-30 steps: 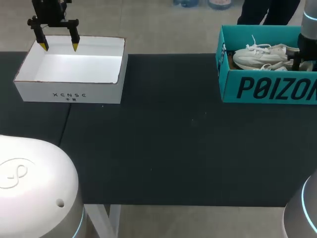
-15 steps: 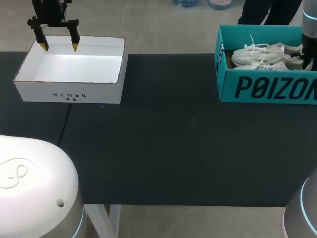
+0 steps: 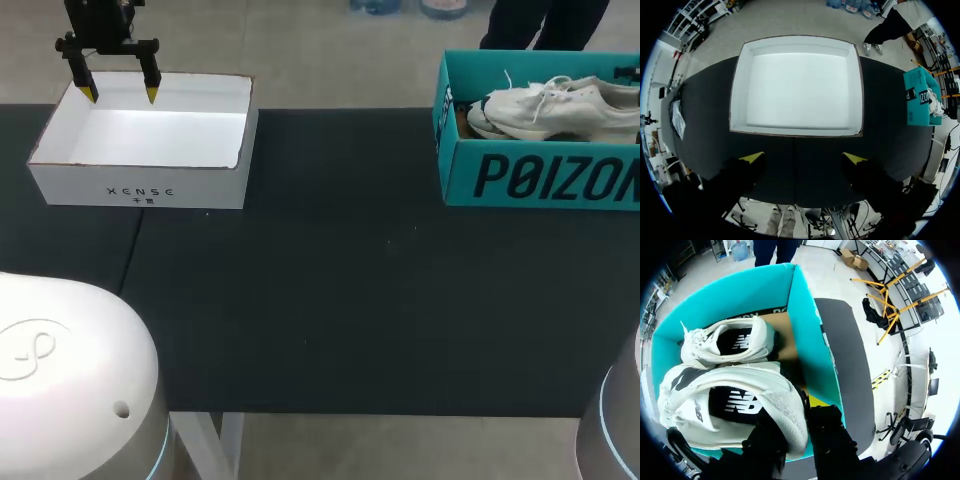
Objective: Take the shoe out of the shoebox, open the shoe tongue, remove and reinsert the insole, then place the shoe into the shoebox
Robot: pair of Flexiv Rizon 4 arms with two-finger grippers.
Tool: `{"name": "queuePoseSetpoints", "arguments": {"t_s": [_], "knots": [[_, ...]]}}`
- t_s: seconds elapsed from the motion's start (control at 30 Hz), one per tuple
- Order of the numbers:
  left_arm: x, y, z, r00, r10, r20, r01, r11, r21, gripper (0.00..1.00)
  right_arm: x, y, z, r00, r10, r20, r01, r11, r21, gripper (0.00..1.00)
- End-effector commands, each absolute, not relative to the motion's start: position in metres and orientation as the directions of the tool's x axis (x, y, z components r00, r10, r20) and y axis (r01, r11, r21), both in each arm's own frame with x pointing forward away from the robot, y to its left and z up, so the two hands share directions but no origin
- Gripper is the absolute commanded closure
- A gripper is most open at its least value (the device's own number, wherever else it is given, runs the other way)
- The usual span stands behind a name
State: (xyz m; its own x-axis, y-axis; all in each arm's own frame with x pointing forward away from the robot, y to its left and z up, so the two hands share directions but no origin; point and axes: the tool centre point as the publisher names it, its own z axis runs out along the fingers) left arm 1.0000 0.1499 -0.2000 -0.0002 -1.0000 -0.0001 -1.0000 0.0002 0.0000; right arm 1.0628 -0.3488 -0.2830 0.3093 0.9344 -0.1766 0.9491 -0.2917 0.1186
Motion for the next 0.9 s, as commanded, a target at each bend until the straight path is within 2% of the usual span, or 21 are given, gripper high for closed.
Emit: {"name": "queuePoseSetpoints", "arguments": {"t_s": [0.03, 0.43, 0.9], "knots": [[1.000, 0.150, -0.200, 0.000, -1.000, 0.000, -1.000, 0.000, 0.000, 0.00, 1.051, -0.341, -0.238, 0.322, 0.931, -0.172, 0.943, -0.300, 0.141, 1.00], [1.000, 0.150, -0.200, 0.000, -1.000, 0.000, -1.000, 0.000, 0.000, 0.00, 1.025, -0.323, -0.159, 0.348, 0.930, -0.117, 0.929, -0.325, 0.175, 1.00], [1.000, 0.150, -0.200, 0.000, -1.000, 0.000, -1.000, 0.000, 0.000, 0.00, 1.022, -0.321, -0.154, 0.344, 0.931, -0.124, 0.931, -0.320, 0.178, 1.00]]}}
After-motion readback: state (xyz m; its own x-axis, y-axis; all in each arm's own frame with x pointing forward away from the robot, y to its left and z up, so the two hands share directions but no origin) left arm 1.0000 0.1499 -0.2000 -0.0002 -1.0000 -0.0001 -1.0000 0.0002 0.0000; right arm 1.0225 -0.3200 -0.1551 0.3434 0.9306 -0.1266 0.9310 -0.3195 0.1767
